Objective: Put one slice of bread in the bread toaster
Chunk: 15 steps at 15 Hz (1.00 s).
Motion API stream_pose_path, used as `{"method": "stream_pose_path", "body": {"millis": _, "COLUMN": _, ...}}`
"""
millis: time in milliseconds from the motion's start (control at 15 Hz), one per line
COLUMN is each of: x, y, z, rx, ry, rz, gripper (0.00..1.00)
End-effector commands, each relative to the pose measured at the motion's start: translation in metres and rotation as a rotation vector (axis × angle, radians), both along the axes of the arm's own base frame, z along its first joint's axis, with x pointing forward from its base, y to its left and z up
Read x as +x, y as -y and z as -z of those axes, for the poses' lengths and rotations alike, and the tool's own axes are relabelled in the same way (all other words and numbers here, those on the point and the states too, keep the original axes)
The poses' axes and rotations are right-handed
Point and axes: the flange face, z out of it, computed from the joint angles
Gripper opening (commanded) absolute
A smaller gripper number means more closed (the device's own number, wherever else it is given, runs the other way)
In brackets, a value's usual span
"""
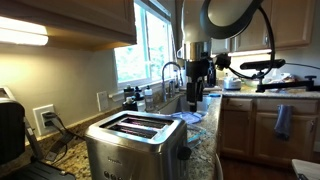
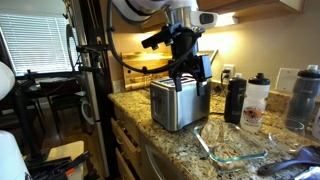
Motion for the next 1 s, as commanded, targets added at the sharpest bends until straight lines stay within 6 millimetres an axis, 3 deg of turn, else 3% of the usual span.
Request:
{"method": "stream_pose_path", "body": {"millis": 0, "x": 0.008, "y": 0.003, "z": 0.005, "rx": 0.019, "ry": 0.024, "rz": 0.029, "gripper": 1.00}}
{"method": "stream_pose_path", "body": {"millis": 933, "x": 0.033, "y": 0.007, "z": 0.034, "rx": 0.023, "ry": 0.039, "rz": 0.056, "gripper": 1.00}}
